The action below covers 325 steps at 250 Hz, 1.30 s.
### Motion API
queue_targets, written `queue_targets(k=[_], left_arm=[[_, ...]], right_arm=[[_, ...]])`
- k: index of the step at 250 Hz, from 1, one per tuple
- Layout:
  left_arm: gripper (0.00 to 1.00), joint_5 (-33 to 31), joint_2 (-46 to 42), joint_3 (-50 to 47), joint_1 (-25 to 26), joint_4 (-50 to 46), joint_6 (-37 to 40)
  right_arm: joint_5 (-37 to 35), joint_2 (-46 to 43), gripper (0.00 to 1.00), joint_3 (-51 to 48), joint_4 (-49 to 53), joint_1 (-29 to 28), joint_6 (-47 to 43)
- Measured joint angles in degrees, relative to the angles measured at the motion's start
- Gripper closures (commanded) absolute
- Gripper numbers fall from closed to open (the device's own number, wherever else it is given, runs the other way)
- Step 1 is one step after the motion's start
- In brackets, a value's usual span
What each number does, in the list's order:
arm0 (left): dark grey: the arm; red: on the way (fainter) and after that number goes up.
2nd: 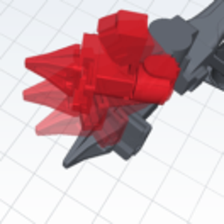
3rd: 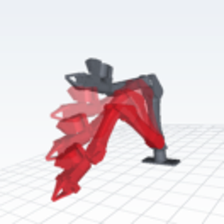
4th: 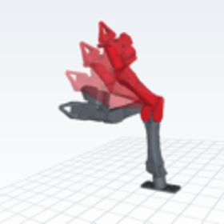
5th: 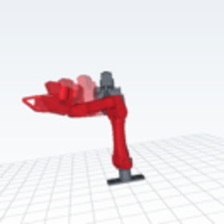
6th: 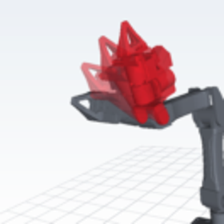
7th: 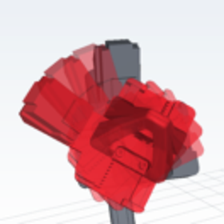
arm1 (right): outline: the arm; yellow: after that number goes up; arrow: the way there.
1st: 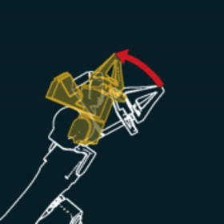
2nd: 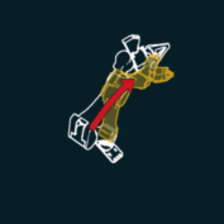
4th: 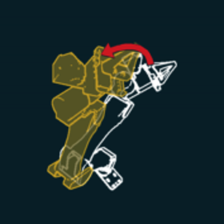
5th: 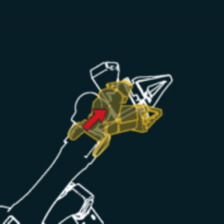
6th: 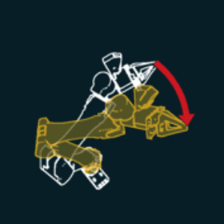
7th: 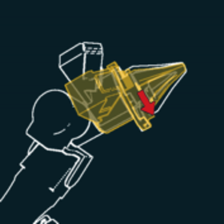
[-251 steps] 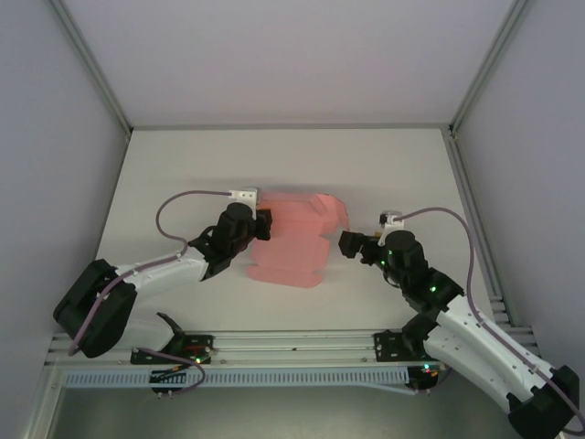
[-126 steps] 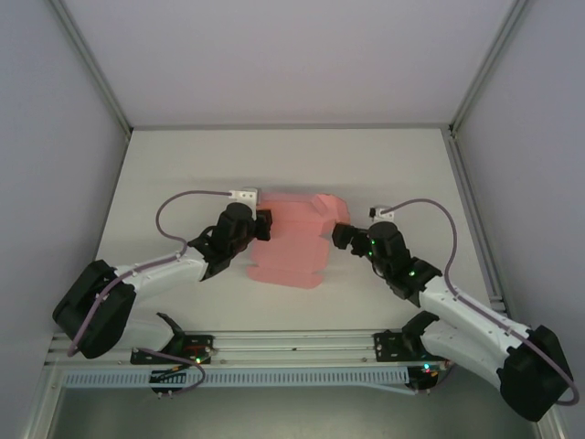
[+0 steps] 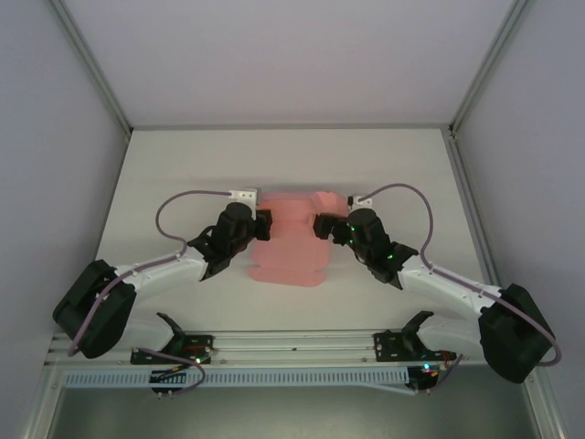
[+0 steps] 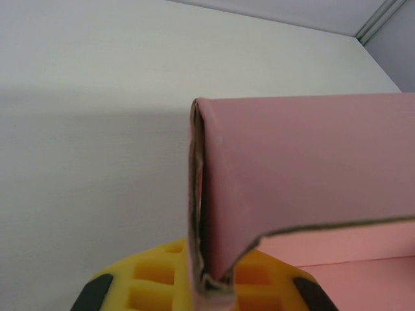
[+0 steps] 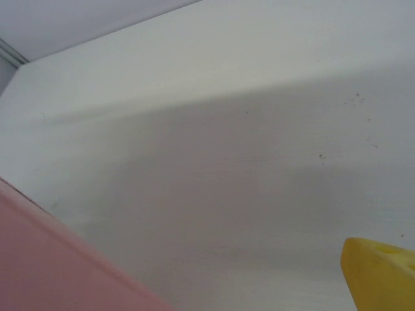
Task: Assemble paper box
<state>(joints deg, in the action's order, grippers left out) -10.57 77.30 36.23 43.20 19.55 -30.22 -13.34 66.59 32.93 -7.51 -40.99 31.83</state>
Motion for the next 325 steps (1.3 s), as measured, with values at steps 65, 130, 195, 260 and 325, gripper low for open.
queue_targets(k=[65, 130, 195, 260, 325], left_arm=[[1.0, -0.8, 0.6, 0.0, -0.2, -0.6, -1.2], [1.0, -0.7, 0.6, 0.0, -1.9, -1.0, -1.4], [1.0, 0.6, 0.6, 0.0, -2.4, -1.2, -1.3], [1.0, 2.6, 0.3, 0.0, -2.4, -1.2, -1.1], [1.0, 4.7, -0.4, -0.4, -2.4, -0.7, -0.9]], right_arm=[[-3.5, -1.2, 0.0, 2.6, 5.5, -1.7, -1.4], [-4.5, -22.7, 0.0, -1.2, 13.8, -1.6, -2.5], [-5.4, -35.7, 0.0, -1.5, 22.3, 4.4, -4.9], [-3.0, -27.2, 0.0, 2.1, 27.3, 13.2, -8.9], [6.1, -11.8, 0.03, 8.8, 27.3, 15.5, -15.4]])
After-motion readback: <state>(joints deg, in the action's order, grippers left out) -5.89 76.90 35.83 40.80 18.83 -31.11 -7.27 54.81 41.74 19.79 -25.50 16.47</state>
